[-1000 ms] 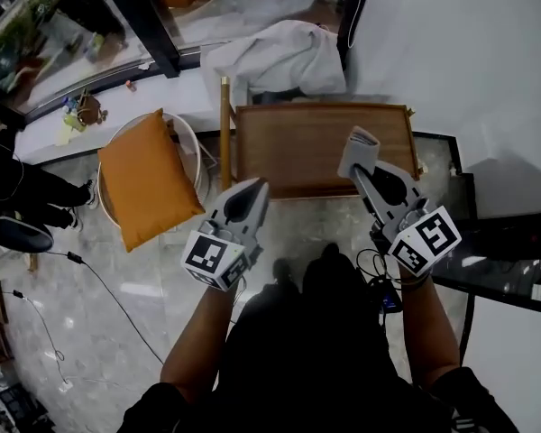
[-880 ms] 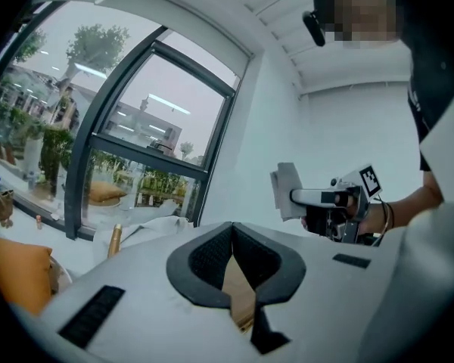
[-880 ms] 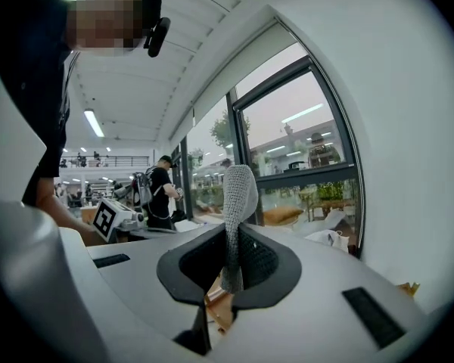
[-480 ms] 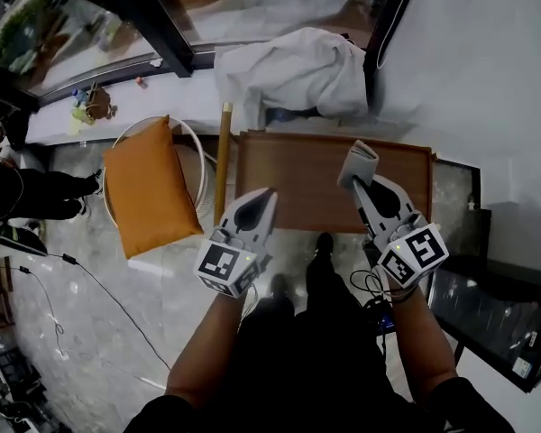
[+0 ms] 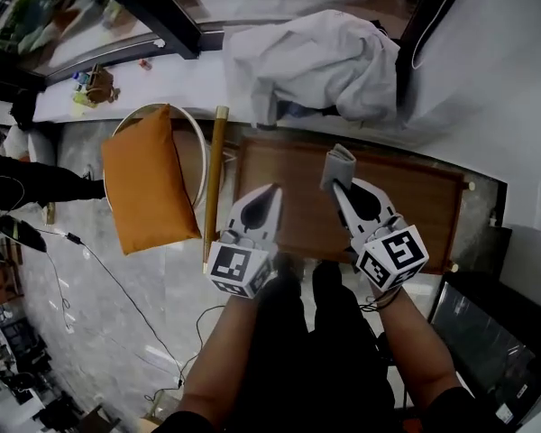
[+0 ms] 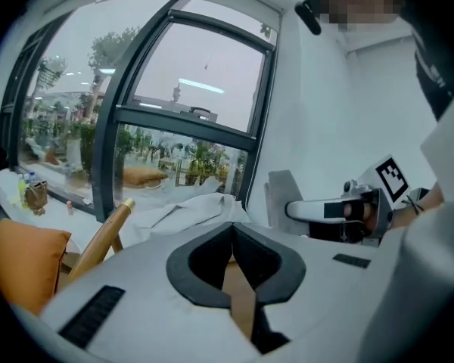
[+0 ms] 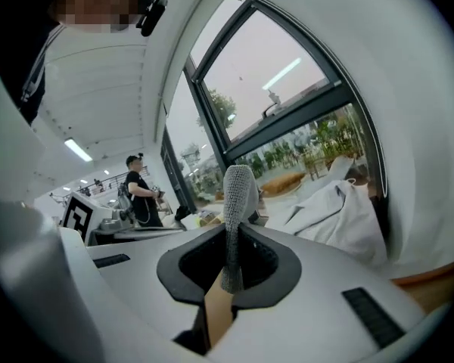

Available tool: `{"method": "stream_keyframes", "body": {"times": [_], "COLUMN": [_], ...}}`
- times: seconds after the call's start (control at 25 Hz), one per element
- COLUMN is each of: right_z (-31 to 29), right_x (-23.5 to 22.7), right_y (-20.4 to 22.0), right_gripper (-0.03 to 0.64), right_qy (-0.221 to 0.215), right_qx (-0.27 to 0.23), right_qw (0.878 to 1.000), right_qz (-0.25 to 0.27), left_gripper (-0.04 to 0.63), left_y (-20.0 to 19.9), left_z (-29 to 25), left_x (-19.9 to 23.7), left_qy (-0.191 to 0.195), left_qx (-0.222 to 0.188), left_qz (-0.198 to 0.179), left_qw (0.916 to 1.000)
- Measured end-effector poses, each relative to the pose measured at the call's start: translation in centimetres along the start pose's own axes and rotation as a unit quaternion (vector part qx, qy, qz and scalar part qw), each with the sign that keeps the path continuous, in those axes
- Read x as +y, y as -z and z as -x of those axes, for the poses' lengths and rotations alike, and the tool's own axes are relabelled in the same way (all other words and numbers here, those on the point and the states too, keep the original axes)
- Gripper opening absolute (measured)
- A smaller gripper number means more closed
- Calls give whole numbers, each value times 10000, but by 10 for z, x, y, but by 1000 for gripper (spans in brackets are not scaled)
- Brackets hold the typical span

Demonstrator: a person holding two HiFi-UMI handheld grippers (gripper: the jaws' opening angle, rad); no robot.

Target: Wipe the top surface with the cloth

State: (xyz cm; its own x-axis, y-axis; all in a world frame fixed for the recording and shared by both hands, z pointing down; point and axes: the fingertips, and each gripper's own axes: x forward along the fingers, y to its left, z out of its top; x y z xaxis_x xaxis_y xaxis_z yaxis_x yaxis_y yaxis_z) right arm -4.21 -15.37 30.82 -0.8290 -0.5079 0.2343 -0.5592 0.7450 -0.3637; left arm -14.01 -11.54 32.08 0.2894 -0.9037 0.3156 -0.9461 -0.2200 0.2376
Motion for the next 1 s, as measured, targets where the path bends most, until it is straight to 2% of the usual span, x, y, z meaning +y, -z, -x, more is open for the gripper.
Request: {"method": "stream_keyframes", "body": {"times": [0.24, 0.44, 0.68, 0.76, 1.0], "right_z": [-70, -117, -159, -169, -188], "right_x": [-6, -8, 6, 8, 22], "right_y": [57, 101, 132, 138, 157], "right_gripper": [37, 37, 37, 37, 37], "right_qy": [17, 199, 41, 21, -93], "right_qx": [456, 791, 1250, 1373, 1733], "right_qw": [9981, 9935, 9848, 9828, 9763], "right_qz": [-417, -788, -1207, -1233, -1294], "left_gripper": [11, 12, 12, 11, 12], "left_y": [39, 61, 62, 62, 59], "left_z": [-20, -33, -40, -41, -36], "left_x": [55, 88, 96, 100, 107], "left_qy": [-711, -1111, -1118, -1130, -1124], "left_qx": [125, 283, 413, 477, 520], "left_qz": [257, 431, 311, 201, 253], "left_qw": [9971, 9925, 9924, 9922, 9920]}}
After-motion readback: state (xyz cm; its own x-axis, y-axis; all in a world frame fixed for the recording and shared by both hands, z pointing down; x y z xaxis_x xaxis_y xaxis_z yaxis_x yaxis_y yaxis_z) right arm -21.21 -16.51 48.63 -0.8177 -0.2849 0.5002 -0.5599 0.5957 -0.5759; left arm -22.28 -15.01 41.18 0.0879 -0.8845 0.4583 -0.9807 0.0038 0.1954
